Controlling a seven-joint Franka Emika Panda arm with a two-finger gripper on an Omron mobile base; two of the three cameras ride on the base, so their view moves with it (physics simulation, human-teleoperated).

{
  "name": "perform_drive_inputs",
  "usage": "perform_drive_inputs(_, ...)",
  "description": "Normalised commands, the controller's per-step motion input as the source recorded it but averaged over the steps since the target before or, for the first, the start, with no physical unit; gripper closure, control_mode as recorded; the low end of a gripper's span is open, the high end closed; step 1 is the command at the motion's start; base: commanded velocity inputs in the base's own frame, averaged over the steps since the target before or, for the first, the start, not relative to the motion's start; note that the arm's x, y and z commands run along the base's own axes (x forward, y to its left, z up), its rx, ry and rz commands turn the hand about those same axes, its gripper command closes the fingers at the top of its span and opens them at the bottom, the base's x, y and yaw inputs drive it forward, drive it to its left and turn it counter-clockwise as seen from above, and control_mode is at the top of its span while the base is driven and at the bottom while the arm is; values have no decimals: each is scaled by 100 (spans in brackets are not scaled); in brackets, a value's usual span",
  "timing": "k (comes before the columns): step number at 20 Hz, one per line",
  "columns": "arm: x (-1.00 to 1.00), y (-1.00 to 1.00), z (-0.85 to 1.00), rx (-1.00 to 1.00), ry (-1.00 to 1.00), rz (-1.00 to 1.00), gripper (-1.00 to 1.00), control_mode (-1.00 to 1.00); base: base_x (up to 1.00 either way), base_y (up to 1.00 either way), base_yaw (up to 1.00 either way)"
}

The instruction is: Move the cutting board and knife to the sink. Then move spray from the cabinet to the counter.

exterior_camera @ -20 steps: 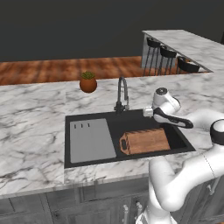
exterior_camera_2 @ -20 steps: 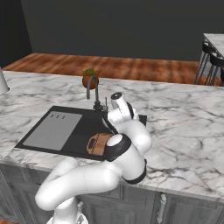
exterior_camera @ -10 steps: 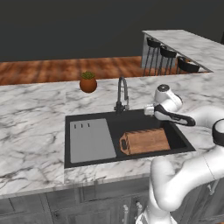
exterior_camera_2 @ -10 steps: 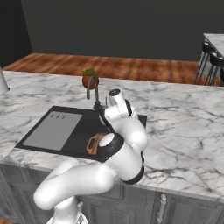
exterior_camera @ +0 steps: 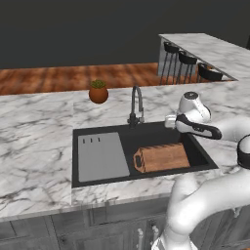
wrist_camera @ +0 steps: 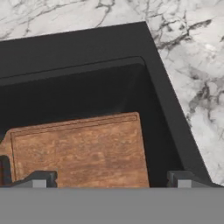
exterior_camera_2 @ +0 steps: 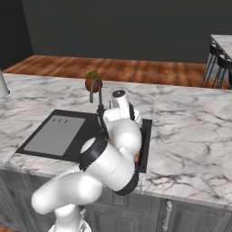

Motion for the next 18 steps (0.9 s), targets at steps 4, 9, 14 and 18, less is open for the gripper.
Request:
perform_drive_inputs(4, -62, 0, 30, 0, -8, 0, -100, -100, 0, 0, 0)
perform_drive_inputs(9, -63, 0, 36, 0, -10, 0, -100, -100, 0, 0, 0)
perform_drive_inputs(14, -58, 1, 41, 0, -8, 3, -100, -100, 0, 0, 0)
perform_drive_inputs(18, -53, 3, 43, 0, -6, 15, -100, -100, 0, 0, 0)
